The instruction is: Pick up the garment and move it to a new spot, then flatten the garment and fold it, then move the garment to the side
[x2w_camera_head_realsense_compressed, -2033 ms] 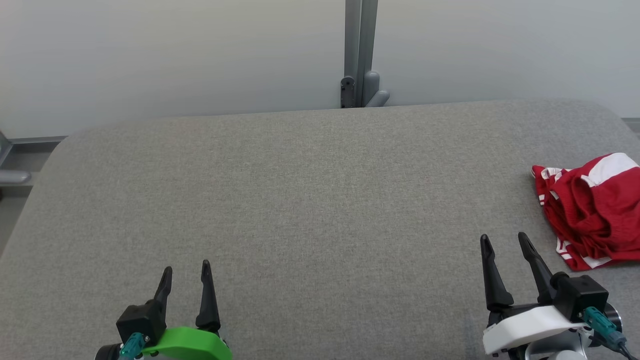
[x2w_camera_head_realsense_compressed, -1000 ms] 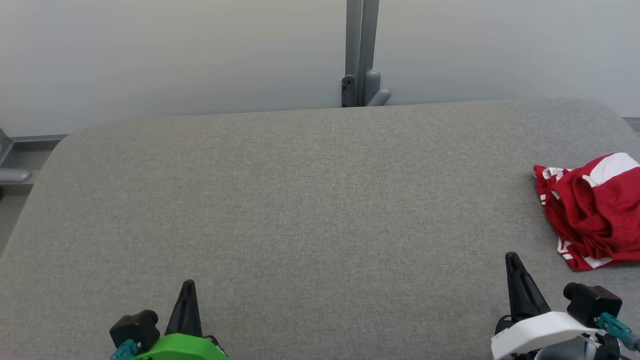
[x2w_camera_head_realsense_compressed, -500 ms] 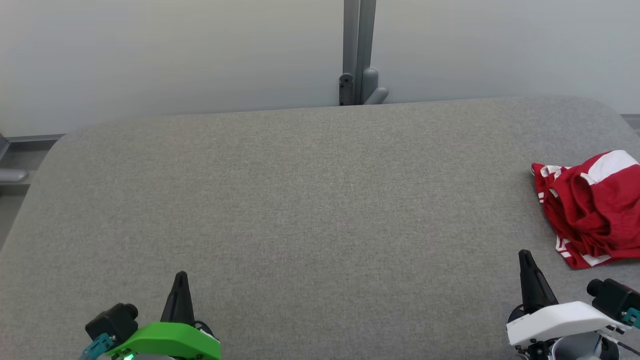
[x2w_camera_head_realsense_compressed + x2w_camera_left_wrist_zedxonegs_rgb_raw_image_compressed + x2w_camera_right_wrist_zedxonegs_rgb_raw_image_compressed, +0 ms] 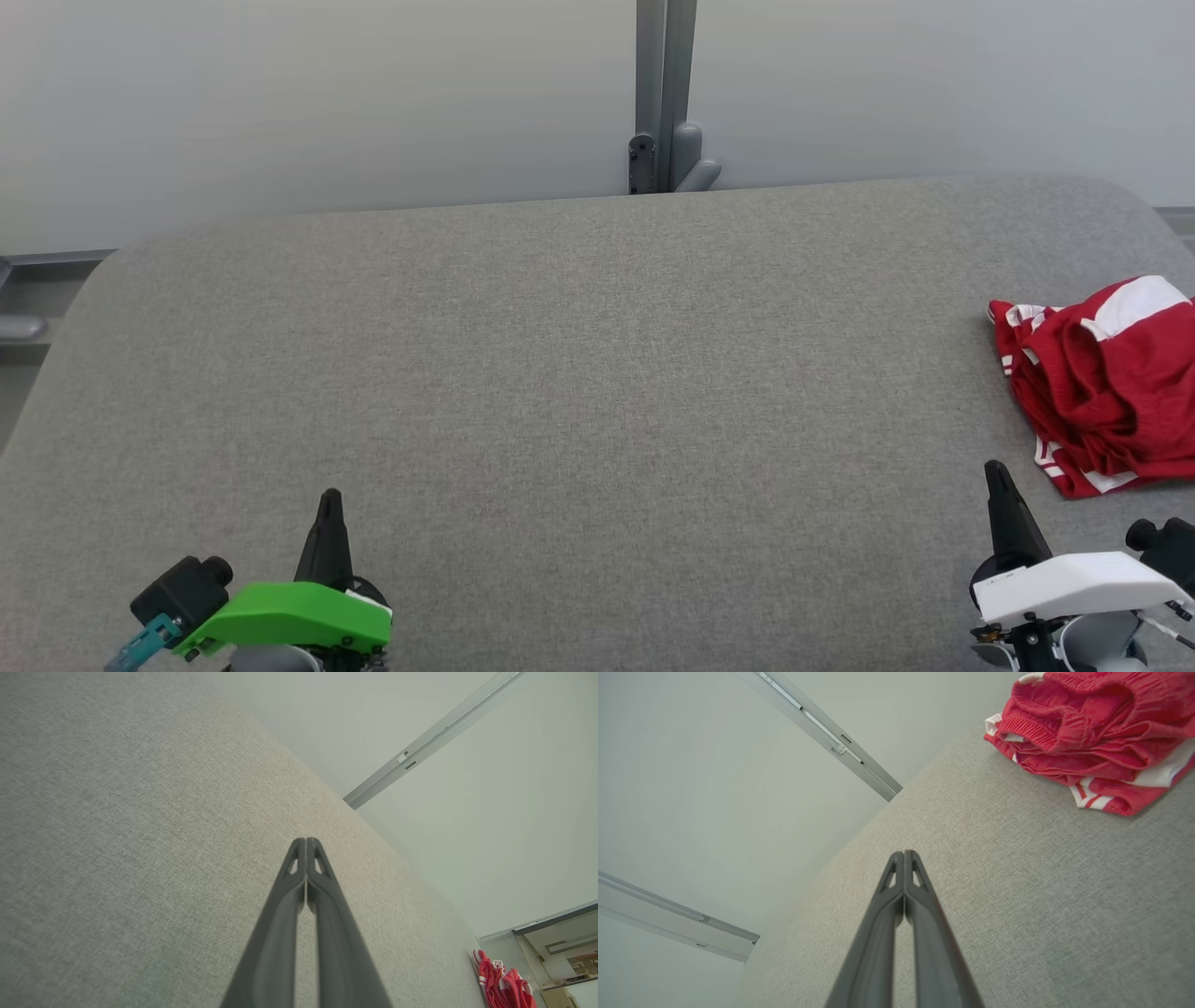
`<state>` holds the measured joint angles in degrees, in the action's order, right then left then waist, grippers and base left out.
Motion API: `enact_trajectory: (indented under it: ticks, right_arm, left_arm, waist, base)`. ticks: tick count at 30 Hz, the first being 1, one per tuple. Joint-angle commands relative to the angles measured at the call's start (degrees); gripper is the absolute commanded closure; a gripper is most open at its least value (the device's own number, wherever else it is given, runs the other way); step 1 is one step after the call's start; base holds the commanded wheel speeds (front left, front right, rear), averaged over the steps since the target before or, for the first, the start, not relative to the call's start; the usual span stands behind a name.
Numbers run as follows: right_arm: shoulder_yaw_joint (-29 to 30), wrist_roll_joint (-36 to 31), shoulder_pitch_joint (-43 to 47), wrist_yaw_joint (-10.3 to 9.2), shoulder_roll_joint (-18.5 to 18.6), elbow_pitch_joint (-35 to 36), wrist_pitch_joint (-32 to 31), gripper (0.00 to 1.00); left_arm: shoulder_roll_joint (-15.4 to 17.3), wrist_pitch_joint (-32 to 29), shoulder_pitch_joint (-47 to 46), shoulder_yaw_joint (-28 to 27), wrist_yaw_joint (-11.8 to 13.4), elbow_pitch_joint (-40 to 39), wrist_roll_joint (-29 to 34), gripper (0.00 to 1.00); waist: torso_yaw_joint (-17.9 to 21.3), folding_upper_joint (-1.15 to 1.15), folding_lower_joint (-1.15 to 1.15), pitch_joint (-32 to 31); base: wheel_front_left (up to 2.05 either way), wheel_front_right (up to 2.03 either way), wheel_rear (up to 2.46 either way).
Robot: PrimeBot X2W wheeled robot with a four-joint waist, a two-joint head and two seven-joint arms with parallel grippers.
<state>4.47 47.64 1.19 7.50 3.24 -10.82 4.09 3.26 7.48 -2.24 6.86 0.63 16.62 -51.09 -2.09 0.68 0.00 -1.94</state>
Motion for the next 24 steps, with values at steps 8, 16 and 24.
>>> enact_trajectory:
  ticks: [8,16,24]
  right_arm:
    - [1.01,7.0,-1.88,0.0,0.85,0.44,-1.62,1.0]
    - [1.57,12.75,-2.24,0.0,1.23,0.33,-2.94,1.0]
    - [2.01,18.2,-2.53,0.0,1.7,0.25,-4.06,1.0]
  left_arm:
    - [0.04,-1.43,-2.44,-1.04,-0.72,-1.64,-6.21,1.0]
    - [-0.02,-2.57,-2.96,-1.71,-1.17,-2.29,-11.18,1.0]
    - [-0.07,-3.64,-3.34,-2.32,-1.53,-2.87,-15.84,1.0]
  waist:
    - [0.19,-0.26,0.0,0.16]
    - [0.39,-0.3,0.0,0.33]
    - [0.59,-0.34,0.0,0.49]
  base:
    - [0.0,0.0,0.0]
    - [0.0,0.0,0.0]
    - [0.0,0.0,0.0]
